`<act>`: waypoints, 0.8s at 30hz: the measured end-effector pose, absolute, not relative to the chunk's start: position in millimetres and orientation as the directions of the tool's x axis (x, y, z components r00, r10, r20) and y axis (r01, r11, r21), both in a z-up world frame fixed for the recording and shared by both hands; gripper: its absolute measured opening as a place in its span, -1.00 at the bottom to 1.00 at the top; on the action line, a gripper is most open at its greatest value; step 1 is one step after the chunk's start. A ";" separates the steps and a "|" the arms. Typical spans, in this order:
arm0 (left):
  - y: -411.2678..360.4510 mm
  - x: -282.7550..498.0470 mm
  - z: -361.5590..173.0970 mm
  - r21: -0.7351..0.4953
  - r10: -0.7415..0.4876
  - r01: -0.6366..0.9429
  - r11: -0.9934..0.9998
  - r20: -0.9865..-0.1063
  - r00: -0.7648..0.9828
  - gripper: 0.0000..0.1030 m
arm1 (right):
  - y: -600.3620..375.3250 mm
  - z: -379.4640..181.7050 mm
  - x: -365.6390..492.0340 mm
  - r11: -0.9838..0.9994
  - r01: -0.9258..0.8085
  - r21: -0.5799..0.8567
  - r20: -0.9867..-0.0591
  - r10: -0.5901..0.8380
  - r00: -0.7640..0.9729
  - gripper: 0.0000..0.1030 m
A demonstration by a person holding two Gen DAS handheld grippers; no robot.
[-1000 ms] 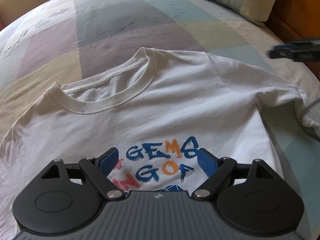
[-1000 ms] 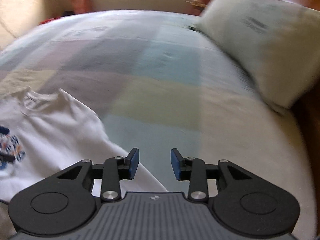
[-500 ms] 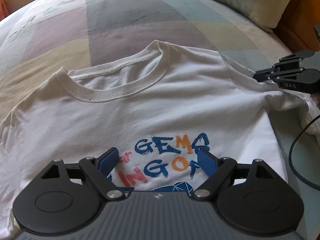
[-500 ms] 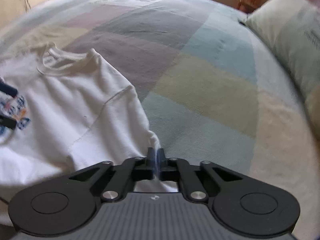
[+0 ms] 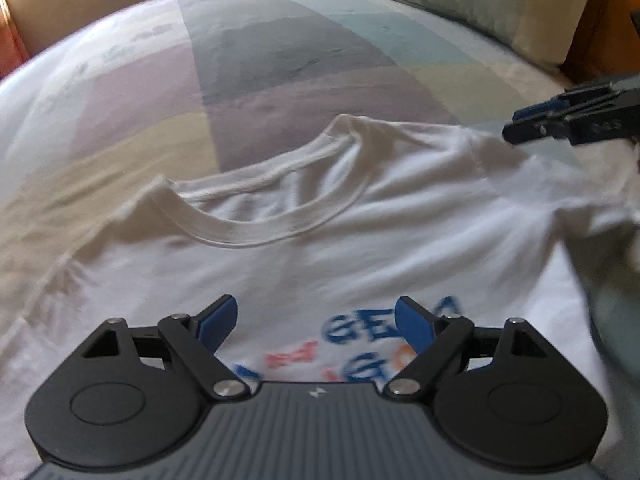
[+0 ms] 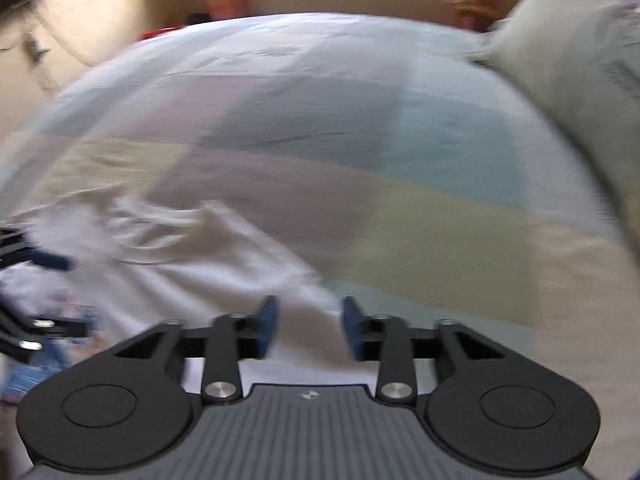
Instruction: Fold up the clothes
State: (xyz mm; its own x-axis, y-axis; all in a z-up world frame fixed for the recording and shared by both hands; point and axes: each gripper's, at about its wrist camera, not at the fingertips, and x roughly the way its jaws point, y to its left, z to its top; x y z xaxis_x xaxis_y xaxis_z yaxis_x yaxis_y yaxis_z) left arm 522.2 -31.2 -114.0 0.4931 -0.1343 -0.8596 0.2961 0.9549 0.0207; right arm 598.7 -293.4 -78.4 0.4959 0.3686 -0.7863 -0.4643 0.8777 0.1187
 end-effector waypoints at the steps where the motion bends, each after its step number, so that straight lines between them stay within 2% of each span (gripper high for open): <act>1: -28.7 522.2 -114.9 0.046 -0.114 0.295 0.954 -0.857 0.502 0.67 | -280.7 -83.0 596.8 0.867 -0.484 0.117 -0.791 0.376 0.483 0.04; 2: -24.1 521.8 -116.1 0.060 -0.099 0.284 0.957 -0.853 0.513 0.67 | -268.8 -89.1 595.3 0.862 -0.497 0.102 -0.797 0.370 0.477 0.15; 6: -2.4 521.6 -125.7 0.110 -0.037 0.238 0.965 -0.842 0.539 0.68 | -241.1 -120.6 595.7 0.882 -0.471 0.019 -0.810 0.290 0.509 0.34; 7: 3.2 523.0 -128.6 0.107 -0.032 0.225 0.969 -0.840 0.541 0.70 | -242.1 -124.0 598.7 0.892 -0.452 0.009 -0.793 0.282 0.541 0.51; 11: 28.7 544.2 -139.2 0.022 -0.077 0.168 0.986 -0.824 0.561 0.88 | -248.7 -131.3 637.0 0.938 -0.346 0.012 -0.783 0.224 0.580 0.79; 12: 31.6 551.2 -138.2 0.014 -0.076 0.153 0.988 -0.821 0.566 0.92 | -250.1 -131.8 646.6 0.947 -0.322 0.019 -0.785 0.214 0.582 0.80; 15: 38.4 566.6 -132.0 0.007 -0.064 0.119 0.993 -0.811 0.581 0.85 | -248.7 -121.9 655.0 0.956 -0.293 0.030 -0.794 0.201 0.574 0.79; 18: 45.0 553.5 -116.0 0.042 -0.036 0.114 0.993 -0.793 0.609 0.84 | -231.2 -125.9 647.7 0.937 -0.349 0.032 -0.790 0.238 0.566 0.82; 20: 52.2 537.7 -111.8 0.068 -0.018 0.117 0.991 -0.789 0.614 0.86 | -219.6 -128.5 642.8 0.922 -0.385 0.034 -0.787 0.262 0.559 0.95; 24: 73.8 519.8 -127.9 0.128 0.061 0.079 0.989 -0.820 0.569 0.86 | -196.4 -133.8 633.0 0.889 -0.456 0.035 -0.781 0.310 0.543 1.00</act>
